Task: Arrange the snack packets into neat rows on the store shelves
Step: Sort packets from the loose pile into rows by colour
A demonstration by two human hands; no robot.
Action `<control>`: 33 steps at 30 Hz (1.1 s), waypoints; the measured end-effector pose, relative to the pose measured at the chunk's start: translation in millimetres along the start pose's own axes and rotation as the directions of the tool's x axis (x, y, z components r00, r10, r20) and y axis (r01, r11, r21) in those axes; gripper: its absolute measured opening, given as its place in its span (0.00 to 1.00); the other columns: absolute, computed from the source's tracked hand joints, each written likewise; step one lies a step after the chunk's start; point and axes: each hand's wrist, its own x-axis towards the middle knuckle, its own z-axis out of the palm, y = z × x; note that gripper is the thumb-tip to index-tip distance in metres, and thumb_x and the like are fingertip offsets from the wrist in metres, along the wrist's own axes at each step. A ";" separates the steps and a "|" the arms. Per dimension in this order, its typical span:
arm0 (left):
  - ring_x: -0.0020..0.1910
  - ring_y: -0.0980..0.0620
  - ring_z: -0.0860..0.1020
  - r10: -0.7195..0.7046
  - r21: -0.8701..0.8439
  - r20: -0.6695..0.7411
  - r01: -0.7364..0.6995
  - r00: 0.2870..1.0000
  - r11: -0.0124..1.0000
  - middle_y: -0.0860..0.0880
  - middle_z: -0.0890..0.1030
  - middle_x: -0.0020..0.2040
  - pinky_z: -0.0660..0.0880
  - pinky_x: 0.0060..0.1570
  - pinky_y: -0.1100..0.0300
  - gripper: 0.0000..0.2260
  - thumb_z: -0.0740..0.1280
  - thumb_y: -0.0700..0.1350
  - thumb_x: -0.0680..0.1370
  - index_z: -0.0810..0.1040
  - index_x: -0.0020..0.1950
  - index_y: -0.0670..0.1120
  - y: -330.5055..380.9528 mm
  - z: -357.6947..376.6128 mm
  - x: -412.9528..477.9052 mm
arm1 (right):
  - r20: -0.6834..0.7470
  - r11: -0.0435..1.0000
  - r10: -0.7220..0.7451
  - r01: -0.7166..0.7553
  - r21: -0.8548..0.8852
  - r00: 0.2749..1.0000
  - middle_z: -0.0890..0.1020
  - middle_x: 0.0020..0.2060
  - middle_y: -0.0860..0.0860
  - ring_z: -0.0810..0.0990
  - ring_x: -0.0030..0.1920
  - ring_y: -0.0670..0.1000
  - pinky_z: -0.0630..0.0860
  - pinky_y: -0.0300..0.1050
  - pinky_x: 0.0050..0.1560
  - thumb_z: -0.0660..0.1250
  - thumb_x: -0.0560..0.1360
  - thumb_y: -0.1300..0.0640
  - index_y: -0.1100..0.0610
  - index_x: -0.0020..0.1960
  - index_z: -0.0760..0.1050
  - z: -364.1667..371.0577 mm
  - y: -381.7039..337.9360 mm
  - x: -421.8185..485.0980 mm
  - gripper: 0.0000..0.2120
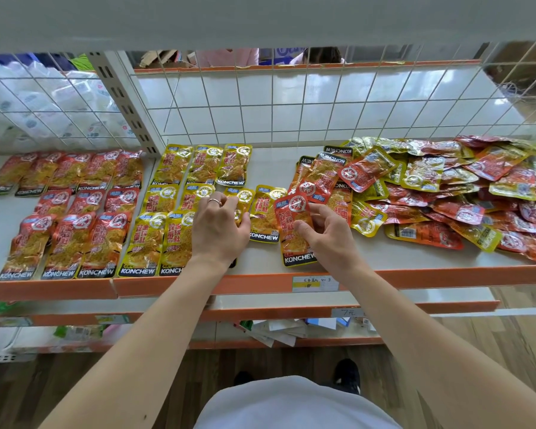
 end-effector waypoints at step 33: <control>0.73 0.47 0.71 0.353 0.172 0.217 -0.391 0.910 0.904 0.47 0.74 0.73 0.53 0.76 0.44 0.20 0.64 0.56 0.79 0.78 0.68 0.50 12.9 2.4 -2.4 | -0.074 0.937 0.062 -0.032 0.348 0.995 0.86 0.44 0.51 0.85 0.44 0.48 0.83 0.47 0.47 0.68 0.78 0.66 0.55 0.58 0.76 -5.9 -19.7 8.9 0.11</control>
